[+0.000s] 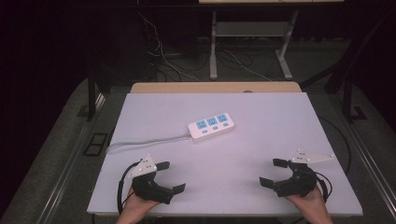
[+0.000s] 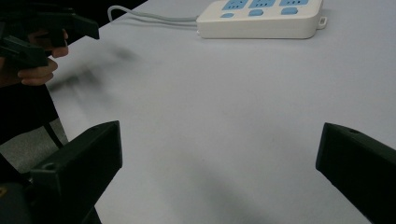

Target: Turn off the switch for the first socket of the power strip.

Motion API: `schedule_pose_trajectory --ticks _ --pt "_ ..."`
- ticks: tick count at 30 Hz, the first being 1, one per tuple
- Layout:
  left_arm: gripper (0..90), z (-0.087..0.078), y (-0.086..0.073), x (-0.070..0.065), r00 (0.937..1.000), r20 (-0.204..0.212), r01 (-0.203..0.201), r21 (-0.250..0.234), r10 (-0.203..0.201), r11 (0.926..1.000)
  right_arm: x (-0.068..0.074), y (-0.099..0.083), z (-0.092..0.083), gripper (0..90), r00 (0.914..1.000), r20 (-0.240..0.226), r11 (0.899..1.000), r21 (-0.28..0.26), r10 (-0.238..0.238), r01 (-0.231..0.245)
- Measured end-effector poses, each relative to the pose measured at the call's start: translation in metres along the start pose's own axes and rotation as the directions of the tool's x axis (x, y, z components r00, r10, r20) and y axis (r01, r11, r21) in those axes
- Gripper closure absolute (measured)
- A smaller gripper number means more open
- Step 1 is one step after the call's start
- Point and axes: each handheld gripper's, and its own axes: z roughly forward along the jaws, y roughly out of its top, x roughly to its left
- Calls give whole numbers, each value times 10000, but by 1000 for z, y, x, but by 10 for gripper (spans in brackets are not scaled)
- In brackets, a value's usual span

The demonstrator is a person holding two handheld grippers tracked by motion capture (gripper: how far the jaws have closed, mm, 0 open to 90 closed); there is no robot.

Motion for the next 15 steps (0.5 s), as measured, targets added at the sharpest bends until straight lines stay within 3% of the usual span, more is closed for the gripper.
schedule_pose_trajectory --ticks 15 --pt "0 -1 0 1 10000 -6 68 33 -68 10000 0 -1 -1 2 10000 -19 10000 39 -63 63"
